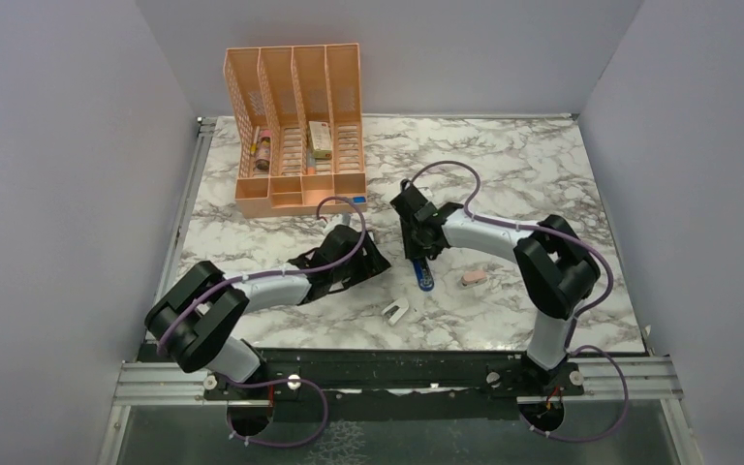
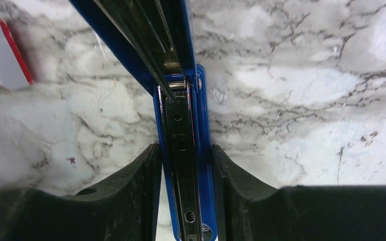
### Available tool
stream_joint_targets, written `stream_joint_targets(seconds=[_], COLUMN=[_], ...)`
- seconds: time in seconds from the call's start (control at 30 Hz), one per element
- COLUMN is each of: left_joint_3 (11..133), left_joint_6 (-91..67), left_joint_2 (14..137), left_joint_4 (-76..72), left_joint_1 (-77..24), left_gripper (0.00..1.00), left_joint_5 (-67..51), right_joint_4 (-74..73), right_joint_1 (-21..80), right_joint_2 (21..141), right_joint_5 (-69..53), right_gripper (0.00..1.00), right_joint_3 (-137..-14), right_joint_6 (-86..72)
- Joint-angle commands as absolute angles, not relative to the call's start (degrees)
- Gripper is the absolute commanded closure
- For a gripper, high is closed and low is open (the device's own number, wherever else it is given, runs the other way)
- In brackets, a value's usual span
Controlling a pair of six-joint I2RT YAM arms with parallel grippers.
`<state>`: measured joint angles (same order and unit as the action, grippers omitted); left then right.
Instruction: Load the staples into the stapler
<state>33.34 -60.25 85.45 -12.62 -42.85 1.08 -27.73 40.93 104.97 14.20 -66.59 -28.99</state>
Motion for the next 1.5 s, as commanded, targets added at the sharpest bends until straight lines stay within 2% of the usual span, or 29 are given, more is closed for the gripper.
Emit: stream_joint_targets(seconds=[0.0,0.5,0.63,0.93,1.23,1.47], left_joint_3=[35.0,38.3,38.4,40.7,42.4,44.0], left_joint_6=[-57.1,-51.9,-51.7,-48.2,-42.3,-37.3], left_joint_2=[81.7,81.4,81.6,80.1,73.6,71.4], left_joint_4=[-3.4,1.0,0.8,3.4,5.7,3.5], left_joint_1=[-42.7,-41.3,-41.2,-39.6,-38.3,-38.2], left_gripper=[0.29,0.28,0.28,0.28,0.28,0.28], left_joint_5=[6.9,5.1,4.6,5.4,7.4,6.7], right_joint_4=[-26.4,-28.8,-28.5,-24.1,-29.3,-39.9], right_joint_1=[40.7,34.9,34.8,34.8,34.8,34.8], right_joint_2=[108.6,120.8,120.5,105.6,86.6,75.4], right_joint_5=[20.6,21.3,20.4,16.2,18.8,22.8], right_gripper=[0.64,0.63,0.56,0.33,0.32,0.33], right_joint_3=[-70.2,-86.6,-86.4,-78.3,-64.9,-54.9], right_joint_6=[-29.6,-27.3,-27.8,-26.1,-27.7,-37.0])
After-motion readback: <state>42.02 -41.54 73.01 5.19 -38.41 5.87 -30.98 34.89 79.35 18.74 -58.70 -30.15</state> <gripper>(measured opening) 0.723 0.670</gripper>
